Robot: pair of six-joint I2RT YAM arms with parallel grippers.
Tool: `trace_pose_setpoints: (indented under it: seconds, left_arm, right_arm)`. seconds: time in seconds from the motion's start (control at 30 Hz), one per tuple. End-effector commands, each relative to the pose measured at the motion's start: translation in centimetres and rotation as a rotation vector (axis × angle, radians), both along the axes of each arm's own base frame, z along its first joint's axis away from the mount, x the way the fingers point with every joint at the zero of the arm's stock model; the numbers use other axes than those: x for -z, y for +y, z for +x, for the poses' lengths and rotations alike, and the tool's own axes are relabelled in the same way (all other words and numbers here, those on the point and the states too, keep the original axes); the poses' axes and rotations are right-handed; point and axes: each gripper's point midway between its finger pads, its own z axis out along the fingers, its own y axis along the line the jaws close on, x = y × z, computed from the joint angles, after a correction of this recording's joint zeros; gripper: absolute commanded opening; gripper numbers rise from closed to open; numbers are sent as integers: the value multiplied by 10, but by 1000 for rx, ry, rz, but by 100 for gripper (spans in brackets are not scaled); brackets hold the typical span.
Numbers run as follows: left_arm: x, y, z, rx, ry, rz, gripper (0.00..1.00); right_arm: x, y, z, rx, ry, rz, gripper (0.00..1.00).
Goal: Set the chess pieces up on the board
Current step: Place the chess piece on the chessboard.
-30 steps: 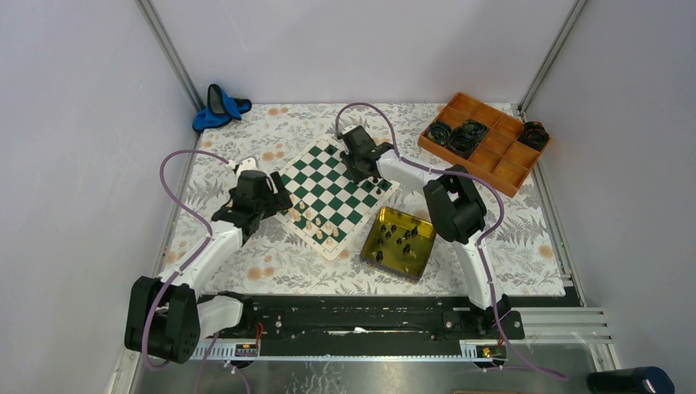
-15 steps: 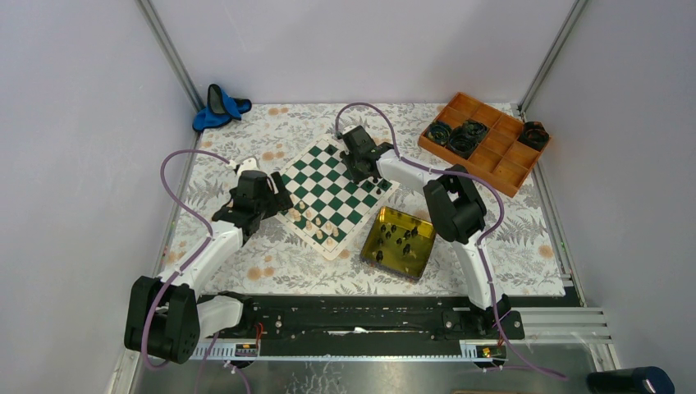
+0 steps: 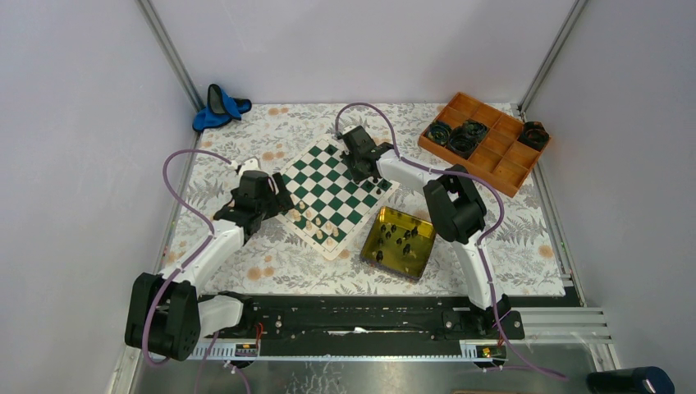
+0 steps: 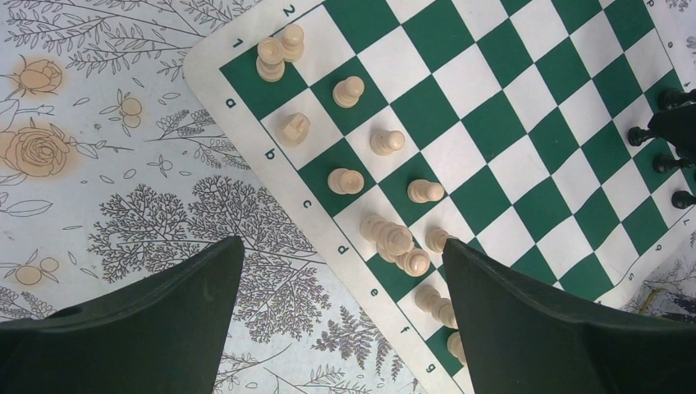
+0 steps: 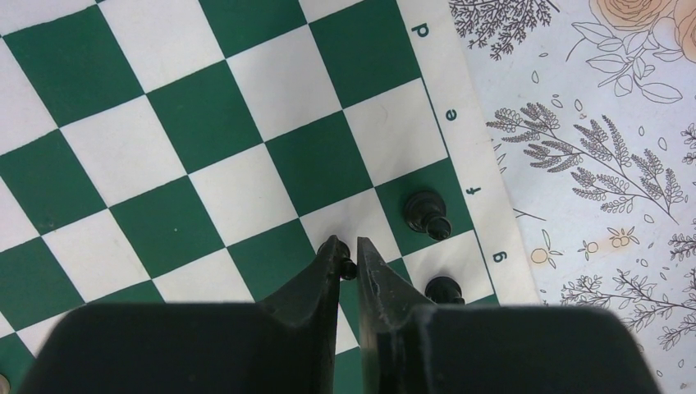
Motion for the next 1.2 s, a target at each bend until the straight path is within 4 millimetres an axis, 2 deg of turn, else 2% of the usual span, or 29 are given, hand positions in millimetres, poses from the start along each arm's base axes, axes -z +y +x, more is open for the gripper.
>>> trace_pose_setpoints:
  seconds: [0.0,0.6,0.73,0.9,1.17]
  left_arm:
    - [-11,-5,12,12,-57,-9,99]
    - [-10,-6,13,14,-51,-7,99]
    - [-9,-6,13,16,-51,-7,99]
    - [-8,-6,13,16,-49,-7,99]
    - [-8,-6,14,14,-47,-8,99]
  right_arm:
    - [-8,0,1,-4,-8,12,15]
    - [-26,3,15,4,-64,17,12]
    - [-28,4,16,4,-65,18,16]
    - [-30,5,17,4,-71,22,26]
    - [-48,6,19,8,-98,38,29]
